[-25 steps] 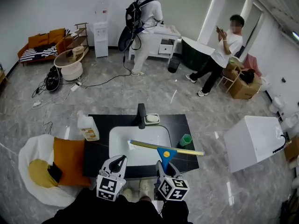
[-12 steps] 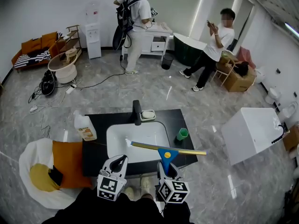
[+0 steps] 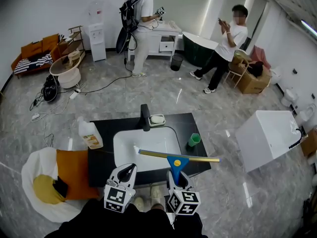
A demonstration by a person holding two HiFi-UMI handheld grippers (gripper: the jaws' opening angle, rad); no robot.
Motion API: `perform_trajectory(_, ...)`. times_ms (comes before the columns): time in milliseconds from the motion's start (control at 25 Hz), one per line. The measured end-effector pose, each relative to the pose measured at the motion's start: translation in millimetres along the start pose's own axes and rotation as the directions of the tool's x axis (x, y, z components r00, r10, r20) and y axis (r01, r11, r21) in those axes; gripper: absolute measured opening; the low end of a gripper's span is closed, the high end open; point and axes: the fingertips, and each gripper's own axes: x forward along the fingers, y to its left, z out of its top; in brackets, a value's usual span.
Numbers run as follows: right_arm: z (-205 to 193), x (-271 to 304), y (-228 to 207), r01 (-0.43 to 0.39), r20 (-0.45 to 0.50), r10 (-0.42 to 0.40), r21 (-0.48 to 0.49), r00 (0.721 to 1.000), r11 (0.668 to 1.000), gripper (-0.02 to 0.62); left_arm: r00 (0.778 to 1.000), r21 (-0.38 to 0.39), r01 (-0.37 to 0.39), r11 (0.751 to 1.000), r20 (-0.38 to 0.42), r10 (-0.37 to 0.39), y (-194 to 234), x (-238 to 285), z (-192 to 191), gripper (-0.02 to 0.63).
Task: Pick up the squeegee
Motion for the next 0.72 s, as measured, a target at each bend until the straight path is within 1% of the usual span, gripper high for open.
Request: perform_trajectory(720, -1.0, 6.8, 10.8, -0.001, -0.001, 0.001, -0.017, 1.0, 1.0, 0.14, 1.0, -0.008, 0.005, 1.0, -0.003, -0.005, 9.5, -0.9, -3.6, 0.026)
